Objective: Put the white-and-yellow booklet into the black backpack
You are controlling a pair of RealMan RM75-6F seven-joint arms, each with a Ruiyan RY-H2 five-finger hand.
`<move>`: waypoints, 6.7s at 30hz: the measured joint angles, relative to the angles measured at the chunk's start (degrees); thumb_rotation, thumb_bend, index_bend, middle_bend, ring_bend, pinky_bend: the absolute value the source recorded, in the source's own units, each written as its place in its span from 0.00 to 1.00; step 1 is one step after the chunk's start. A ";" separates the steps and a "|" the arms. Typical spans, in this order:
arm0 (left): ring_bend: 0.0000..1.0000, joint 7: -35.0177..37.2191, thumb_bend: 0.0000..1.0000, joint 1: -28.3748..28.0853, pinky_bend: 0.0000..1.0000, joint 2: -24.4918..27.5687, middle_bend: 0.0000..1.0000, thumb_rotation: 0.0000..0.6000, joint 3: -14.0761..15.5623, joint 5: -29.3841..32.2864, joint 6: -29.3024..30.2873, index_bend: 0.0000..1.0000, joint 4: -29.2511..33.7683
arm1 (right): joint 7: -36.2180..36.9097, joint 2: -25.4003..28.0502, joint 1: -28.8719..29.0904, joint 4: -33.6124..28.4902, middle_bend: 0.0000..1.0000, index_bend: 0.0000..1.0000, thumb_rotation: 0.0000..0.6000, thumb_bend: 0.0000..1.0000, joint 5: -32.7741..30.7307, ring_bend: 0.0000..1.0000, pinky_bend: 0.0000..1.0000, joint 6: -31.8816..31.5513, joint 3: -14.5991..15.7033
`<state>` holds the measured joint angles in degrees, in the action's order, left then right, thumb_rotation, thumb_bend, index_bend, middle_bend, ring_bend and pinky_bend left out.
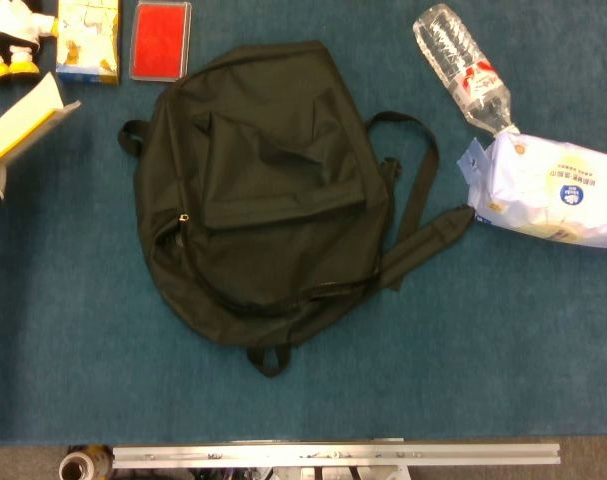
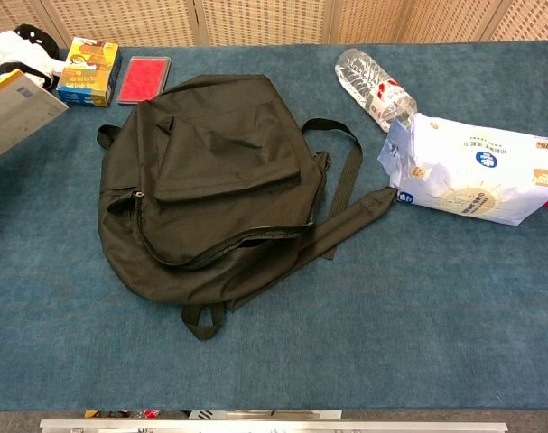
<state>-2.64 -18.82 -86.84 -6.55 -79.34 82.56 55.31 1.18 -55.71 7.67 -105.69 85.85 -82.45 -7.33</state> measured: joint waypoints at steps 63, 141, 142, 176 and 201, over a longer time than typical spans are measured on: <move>0.48 6.72 0.35 4.42 0.56 10.71 0.63 1.00 6.73 -19.87 13.67 0.80 11.91 | -25.73 -41.83 48.23 6.38 0.41 0.41 1.00 0.18 -44.15 0.24 0.33 31.15 -3.46; 0.48 9.60 0.35 0.41 0.56 11.21 0.63 1.00 8.38 -29.82 15.67 0.80 14.11 | -18.80 -63.01 57.09 24.06 0.74 0.85 1.00 0.94 -67.97 0.74 0.97 13.03 -40.59; 0.48 9.34 0.35 0.14 0.56 11.12 0.63 1.00 8.40 -30.10 15.49 0.80 14.38 | -18.19 -63.03 57.23 24.01 0.74 0.85 1.00 0.93 -67.77 0.74 0.97 13.07 -40.90; 0.48 6.24 0.35 -7.84 0.56 7.36 0.63 1.00 6.53 -35.45 13.67 0.79 17.86 | -12.09 -63.71 62.39 28.83 0.74 0.85 1.00 0.91 -75.26 0.74 0.97 15.01 -47.18; 0.47 5.17 0.35 -11.02 0.57 1.37 0.63 1.00 7.72 -34.88 10.98 0.79 10.26 | -11.16 -62.02 62.78 27.24 0.74 0.85 1.00 0.91 -78.40 0.74 0.97 15.08 -46.87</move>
<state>2.53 -29.84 -85.48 1.17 -114.22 93.54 65.57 -9.97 -117.73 70.45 -78.45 7.44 -67.37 -54.20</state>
